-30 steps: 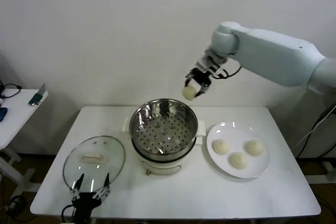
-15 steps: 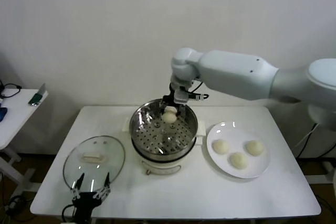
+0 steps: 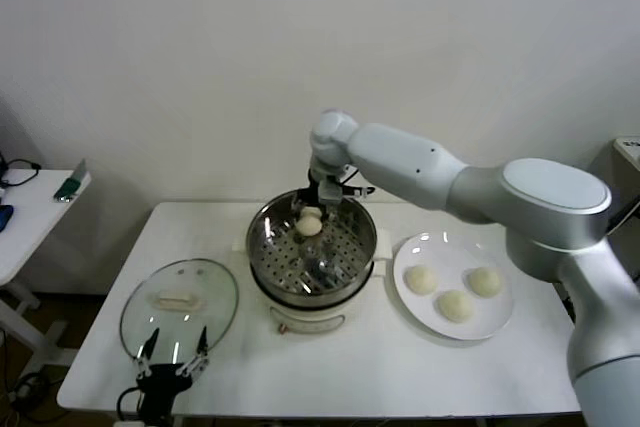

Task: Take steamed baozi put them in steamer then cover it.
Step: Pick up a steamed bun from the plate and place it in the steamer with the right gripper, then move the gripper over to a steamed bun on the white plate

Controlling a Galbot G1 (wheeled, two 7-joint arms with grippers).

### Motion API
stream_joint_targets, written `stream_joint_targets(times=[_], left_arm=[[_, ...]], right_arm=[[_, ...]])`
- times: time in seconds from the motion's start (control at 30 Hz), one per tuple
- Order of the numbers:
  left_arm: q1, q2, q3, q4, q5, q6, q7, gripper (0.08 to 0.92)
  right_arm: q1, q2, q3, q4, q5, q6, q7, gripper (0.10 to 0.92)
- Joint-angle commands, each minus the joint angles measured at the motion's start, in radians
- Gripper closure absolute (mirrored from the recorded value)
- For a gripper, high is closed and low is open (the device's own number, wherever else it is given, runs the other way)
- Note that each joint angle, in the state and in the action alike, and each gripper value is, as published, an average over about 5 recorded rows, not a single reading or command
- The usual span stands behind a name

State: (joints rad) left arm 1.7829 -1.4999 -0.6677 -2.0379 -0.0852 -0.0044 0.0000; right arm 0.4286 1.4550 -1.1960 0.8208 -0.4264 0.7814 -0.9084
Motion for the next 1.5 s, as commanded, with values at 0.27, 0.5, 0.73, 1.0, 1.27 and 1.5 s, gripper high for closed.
stream_joint_targets(times=[0.27,0.5,0.73,1.0,1.27,1.5], left_arm=[[0.006,0.002,0.002,-0.004,0.001,-0.001,-0.001,0.177],[0.021,-0.001,0.009,-0.02,0.018,0.002,0.0,0.177],[0.022,-0.003,0.022,-0.017,0.036,0.001,0.001,0.177],[0.017,-0.002,0.032,-0.016,0.038,0.0,0.002,0.177],[0.006,-0.004,0.032,-0.011,0.038,0.004,0.005,0.177],[0.011,-0.001,0.025,-0.009,0.036,0.002,0.006,0.177]], right_arm=[[0.007,0.028,-0.062,-0.061,0.185,0.009,-0.047,0.259],[0.36,-0.141,-0.373,0.146,0.822,-0.15,-0.146,0.204],[0.619,-0.428,-0.692,0.284,1.116,-0.384,-0.212,0.202],[0.627,-0.754,-0.856,0.664,1.065,-0.975,0.076,0.203],[0.362,-0.823,-0.67,0.76,1.074,-1.218,0.162,0.203],[0.151,-0.722,-0.515,0.614,1.026,-1.22,0.149,0.203]])
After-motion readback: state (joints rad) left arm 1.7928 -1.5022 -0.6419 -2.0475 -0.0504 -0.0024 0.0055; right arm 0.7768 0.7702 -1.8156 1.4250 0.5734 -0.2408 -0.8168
